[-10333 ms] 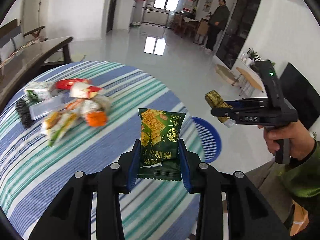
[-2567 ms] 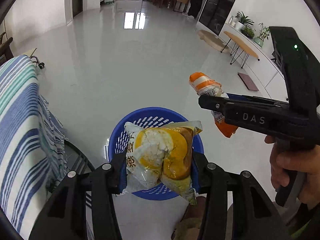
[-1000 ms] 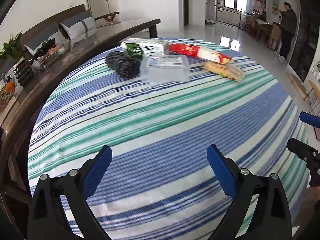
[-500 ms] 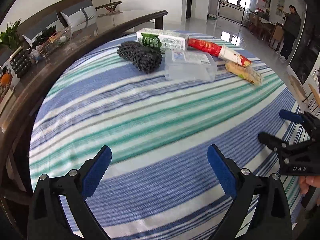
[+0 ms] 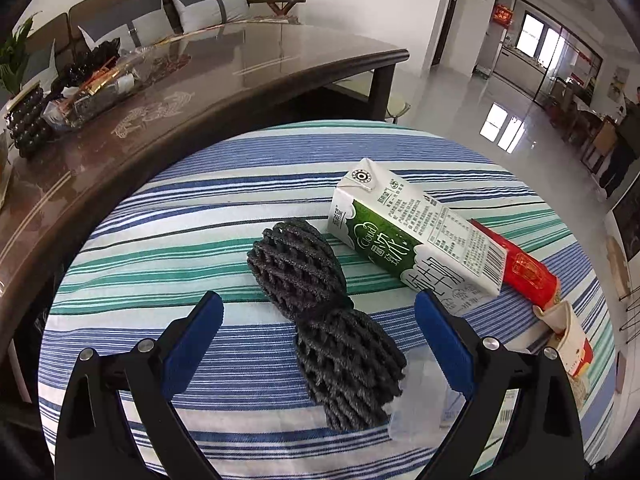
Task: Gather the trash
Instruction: 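Return to the table and grasp the black foam fruit nets with the left tool, then grasp the white-and-red paper cup with the right tool while the left tool holds the nets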
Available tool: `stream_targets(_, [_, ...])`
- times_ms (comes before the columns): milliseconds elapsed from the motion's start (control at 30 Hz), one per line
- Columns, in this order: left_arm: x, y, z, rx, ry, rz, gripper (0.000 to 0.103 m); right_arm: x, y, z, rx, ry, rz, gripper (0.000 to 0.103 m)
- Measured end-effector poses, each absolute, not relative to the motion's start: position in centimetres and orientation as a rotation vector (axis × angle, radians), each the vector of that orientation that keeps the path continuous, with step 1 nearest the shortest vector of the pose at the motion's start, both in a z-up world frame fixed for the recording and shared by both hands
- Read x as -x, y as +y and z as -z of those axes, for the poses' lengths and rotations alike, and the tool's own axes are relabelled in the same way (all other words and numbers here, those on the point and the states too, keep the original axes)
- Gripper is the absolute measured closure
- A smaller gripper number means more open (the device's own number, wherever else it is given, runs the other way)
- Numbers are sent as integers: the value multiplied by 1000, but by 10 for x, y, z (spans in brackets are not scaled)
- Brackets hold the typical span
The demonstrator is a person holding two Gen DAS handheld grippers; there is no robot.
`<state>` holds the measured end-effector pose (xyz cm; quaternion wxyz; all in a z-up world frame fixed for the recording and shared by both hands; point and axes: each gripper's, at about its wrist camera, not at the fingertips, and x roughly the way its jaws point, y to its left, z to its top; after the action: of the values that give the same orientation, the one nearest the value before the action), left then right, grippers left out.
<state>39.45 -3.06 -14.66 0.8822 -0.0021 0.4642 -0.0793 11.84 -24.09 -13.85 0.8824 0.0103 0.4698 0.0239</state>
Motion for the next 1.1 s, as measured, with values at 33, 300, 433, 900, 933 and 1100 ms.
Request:
stream_targets(33, [-396, -31, 150, 10, 979, 169, 8, -118, -241, 138, -21, 978, -50, 5])
stream_targets(300, [-385, -6, 152, -54, 1011, 243, 63, -118, -241, 138, -21, 978, -50, 5])
stream_targets(433, [-349, 24, 132, -122, 1008, 330, 63, -118, -241, 138, -21, 978, -50, 5])
stream_targets(900, [-223, 12, 159, -193, 961, 479, 25, -118, -242, 138, -22, 978, -51, 5])
stream_targets(933, [-224, 11, 162, -208, 954, 464, 22, -118, -242, 139, -22, 978, -51, 5])
stream_targets(1100, [-226, 12, 172, -236, 937, 417, 12, -118, -242, 139, -23, 978, -51, 5])
